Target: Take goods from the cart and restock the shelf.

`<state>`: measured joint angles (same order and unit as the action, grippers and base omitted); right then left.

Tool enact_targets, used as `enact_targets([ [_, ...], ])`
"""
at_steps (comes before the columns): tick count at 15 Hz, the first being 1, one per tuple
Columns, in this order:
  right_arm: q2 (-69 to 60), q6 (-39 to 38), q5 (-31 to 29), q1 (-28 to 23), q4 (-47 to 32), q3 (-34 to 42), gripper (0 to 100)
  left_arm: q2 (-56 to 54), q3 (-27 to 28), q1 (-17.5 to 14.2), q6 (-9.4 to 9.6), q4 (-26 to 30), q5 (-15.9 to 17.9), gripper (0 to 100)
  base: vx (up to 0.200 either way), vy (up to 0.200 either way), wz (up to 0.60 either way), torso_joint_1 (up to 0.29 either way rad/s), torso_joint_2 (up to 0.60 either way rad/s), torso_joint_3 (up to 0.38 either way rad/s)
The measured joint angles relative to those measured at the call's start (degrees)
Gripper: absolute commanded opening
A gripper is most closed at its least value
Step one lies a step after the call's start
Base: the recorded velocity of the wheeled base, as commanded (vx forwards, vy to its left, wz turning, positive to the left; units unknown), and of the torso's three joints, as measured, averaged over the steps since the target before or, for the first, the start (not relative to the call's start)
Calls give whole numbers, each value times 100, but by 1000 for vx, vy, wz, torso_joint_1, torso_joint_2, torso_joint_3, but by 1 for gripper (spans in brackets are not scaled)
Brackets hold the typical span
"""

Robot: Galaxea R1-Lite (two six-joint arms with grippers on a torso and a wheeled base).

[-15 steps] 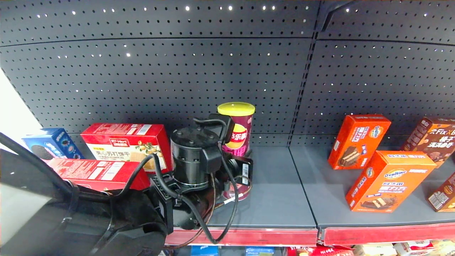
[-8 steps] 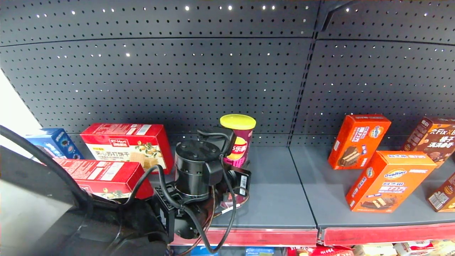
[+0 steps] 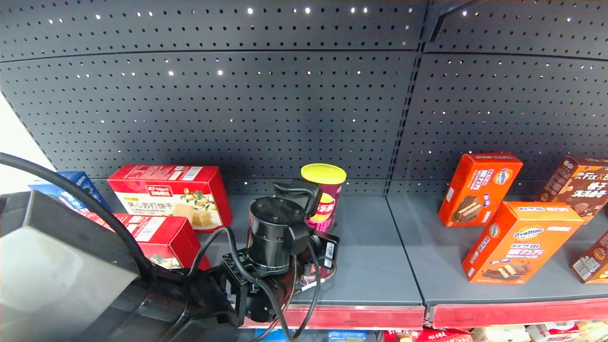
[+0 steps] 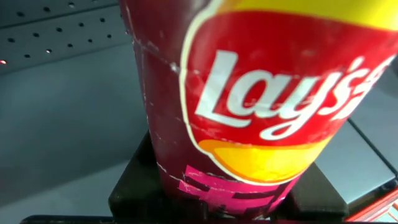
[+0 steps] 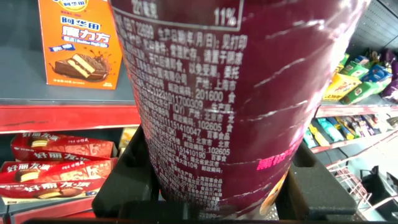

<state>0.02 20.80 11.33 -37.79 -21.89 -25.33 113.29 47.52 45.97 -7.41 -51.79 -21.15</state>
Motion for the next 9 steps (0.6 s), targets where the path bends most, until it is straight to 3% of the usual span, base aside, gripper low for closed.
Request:
enact_targets([
  [9,0,0,-5,9,9,37,0,50,11,-63,-30,0,-77,0,0,0,0,0,0,0],
])
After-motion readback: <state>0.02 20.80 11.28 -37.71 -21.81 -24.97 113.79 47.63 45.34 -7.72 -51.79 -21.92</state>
